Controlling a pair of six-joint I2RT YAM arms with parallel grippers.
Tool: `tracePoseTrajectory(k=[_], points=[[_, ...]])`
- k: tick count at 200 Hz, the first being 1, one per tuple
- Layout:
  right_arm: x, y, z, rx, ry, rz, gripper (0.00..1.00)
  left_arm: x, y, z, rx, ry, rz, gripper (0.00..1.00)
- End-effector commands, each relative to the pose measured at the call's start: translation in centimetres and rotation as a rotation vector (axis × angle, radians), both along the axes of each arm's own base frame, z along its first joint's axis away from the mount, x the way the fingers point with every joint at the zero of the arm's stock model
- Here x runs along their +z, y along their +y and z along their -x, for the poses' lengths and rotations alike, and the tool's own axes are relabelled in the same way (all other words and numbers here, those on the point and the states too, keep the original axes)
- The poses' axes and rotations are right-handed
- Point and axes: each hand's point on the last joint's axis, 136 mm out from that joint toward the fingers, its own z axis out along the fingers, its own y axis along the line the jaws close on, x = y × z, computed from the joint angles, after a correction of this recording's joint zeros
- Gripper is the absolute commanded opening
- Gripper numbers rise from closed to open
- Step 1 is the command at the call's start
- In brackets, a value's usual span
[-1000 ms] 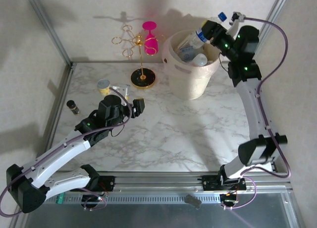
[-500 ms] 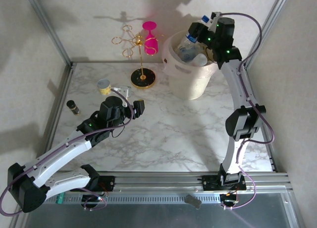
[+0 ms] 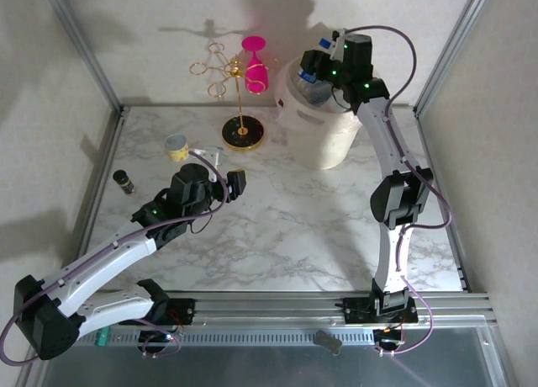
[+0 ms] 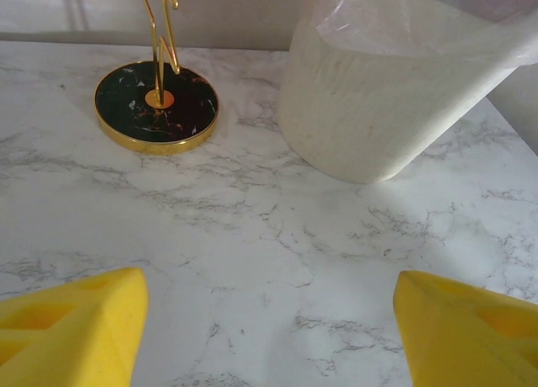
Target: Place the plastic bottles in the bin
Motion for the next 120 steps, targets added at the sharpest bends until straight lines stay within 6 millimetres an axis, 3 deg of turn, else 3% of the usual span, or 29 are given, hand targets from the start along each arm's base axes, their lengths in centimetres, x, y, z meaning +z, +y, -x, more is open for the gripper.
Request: tracePoseTrajectory(k=[1, 36, 91, 120], points=[[-3.1, 0.6, 0.1, 0.018, 0.055, 0.065, 0.45, 0.0, 0.2, -0.3, 0.003, -0.014, -0.012, 0.76], [-3.6, 0.4, 0.1, 0.008, 0.064, 0.104, 0.52, -0.2, 0.3, -0.4, 0.007, -0.009, -0.016, 0.77], [2.4, -1.9, 0.6, -0.039, -0.05, 0.08, 0.76, 0.0, 0.5, -0.4, 0.016, -0.016, -0.012, 0.77], [5.3, -3.6, 1.4, -0.076, -0.112, 0.071, 0.75, 0.3, 0.7, -0.4, 0.028, -0.024, -0.006, 0.77]])
